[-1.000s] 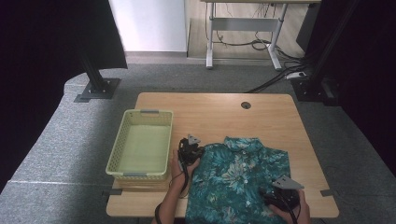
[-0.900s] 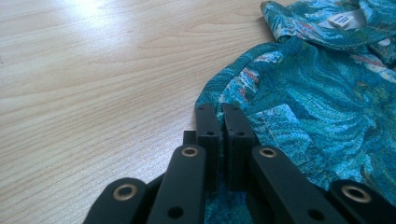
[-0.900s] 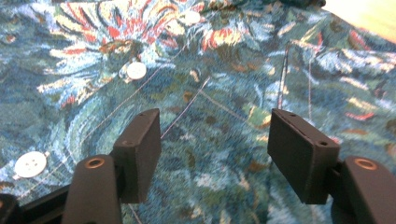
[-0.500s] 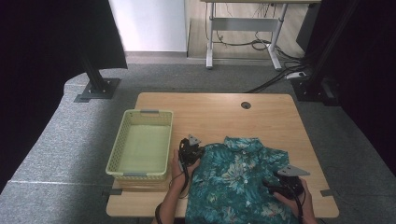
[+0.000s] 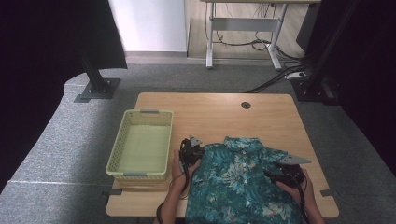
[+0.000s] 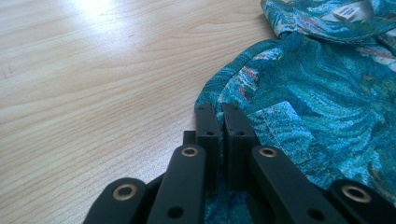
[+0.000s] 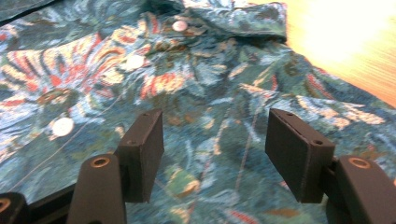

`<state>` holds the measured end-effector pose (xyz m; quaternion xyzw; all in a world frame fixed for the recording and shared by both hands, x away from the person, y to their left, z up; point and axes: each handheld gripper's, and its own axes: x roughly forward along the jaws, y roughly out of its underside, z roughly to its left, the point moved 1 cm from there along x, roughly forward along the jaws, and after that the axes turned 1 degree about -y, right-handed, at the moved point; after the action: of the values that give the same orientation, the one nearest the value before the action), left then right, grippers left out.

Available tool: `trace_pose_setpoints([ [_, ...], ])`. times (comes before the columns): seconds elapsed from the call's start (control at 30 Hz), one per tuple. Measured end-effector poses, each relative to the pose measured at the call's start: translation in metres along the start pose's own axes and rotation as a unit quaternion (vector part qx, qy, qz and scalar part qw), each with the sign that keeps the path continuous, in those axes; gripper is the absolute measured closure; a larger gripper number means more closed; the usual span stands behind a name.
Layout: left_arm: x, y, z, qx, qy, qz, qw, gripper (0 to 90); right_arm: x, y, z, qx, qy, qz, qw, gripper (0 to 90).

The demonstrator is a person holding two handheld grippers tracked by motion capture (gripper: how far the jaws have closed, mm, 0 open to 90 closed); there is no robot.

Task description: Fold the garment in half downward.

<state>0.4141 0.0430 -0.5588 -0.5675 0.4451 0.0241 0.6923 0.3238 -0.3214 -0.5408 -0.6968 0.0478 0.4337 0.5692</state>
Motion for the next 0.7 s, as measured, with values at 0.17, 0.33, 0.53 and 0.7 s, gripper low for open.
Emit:
trace_pose_setpoints([
  [0.17, 0.000, 0.000, 0.001, -0.004, 0.004, 0.001, 1.0000, 86.9, 0.003, -0.002, -0.012, 0.010, -0.002, -0.004, 0.9999, 36.7],
  [0.33, 0.000, 0.000, 0.002, -0.006, 0.006, 0.001, 1.0000, 86.9, 0.005, -0.002, -0.022, 0.019, 0.003, -0.007, 0.9998, 36.9],
  [0.53, 0.000, 0.000, 0.000, 0.000, 0.000, 0.000, 1.0000, 86.9, 0.006, -0.001, -0.032, 0.022, 0.001, -0.001, 0.9997, 37.0],
  [0.7, 0.000, 0.000, 0.000, 0.001, -0.001, 0.000, 1.0000, 86.9, 0.009, -0.002, -0.040, 0.024, -0.005, -0.001, 0.9997, 37.2],
])
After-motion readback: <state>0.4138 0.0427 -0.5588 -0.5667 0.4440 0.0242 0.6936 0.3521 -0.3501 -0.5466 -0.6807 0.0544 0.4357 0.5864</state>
